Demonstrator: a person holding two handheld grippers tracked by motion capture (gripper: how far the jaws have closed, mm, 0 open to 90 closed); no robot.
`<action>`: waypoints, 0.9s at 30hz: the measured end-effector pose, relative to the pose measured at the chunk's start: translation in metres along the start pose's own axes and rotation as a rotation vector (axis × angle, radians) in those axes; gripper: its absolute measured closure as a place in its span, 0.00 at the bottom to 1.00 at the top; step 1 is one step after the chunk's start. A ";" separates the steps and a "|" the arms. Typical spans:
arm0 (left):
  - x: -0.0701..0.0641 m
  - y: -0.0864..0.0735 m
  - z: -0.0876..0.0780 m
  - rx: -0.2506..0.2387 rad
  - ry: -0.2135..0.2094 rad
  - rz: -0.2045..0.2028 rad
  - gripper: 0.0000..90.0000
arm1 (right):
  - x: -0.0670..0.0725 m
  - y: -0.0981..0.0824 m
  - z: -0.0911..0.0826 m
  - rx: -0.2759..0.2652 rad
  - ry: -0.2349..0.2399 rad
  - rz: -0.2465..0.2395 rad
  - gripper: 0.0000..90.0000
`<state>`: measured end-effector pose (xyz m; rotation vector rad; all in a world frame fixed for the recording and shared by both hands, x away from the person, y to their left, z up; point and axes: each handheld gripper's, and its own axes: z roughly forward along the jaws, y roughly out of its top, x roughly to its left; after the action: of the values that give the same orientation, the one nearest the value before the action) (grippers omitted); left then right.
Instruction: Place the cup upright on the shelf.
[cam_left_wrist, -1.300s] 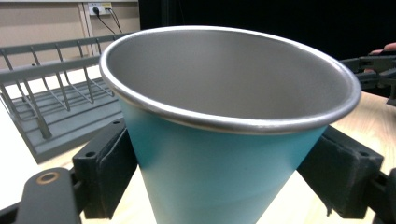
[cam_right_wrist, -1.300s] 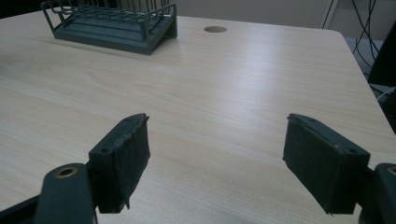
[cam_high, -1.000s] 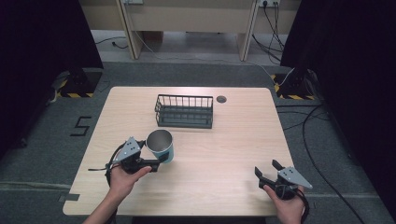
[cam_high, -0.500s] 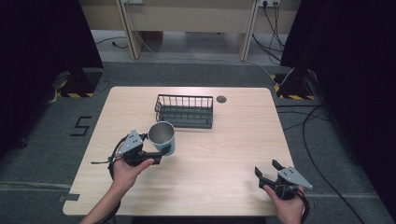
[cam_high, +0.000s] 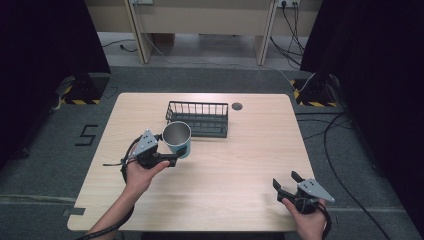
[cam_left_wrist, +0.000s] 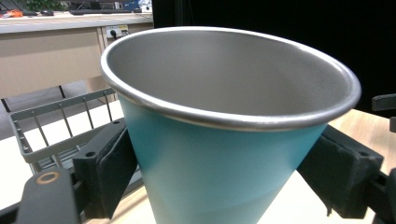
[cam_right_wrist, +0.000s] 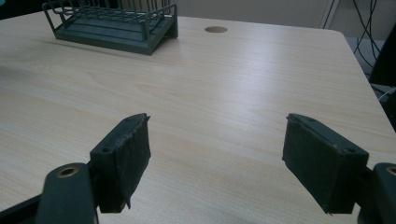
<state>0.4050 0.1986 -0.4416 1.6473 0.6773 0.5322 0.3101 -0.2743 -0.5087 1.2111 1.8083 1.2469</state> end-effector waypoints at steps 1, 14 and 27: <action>0.000 0.000 0.002 0.001 -0.001 0.000 0.18 | 0.000 0.000 0.000 0.000 -0.001 0.001 0.27; 0.002 0.011 0.020 -0.018 -0.004 -0.005 0.18 | -0.001 0.000 0.000 -0.002 -0.001 0.000 0.27; 0.009 0.029 0.035 -0.032 0.001 0.008 0.18 | -0.001 -0.001 0.000 -0.001 -0.001 0.000 0.27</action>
<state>0.4388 0.1767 -0.4195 1.6208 0.6599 0.5473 0.3107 -0.2756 -0.5093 1.2106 1.8064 1.2472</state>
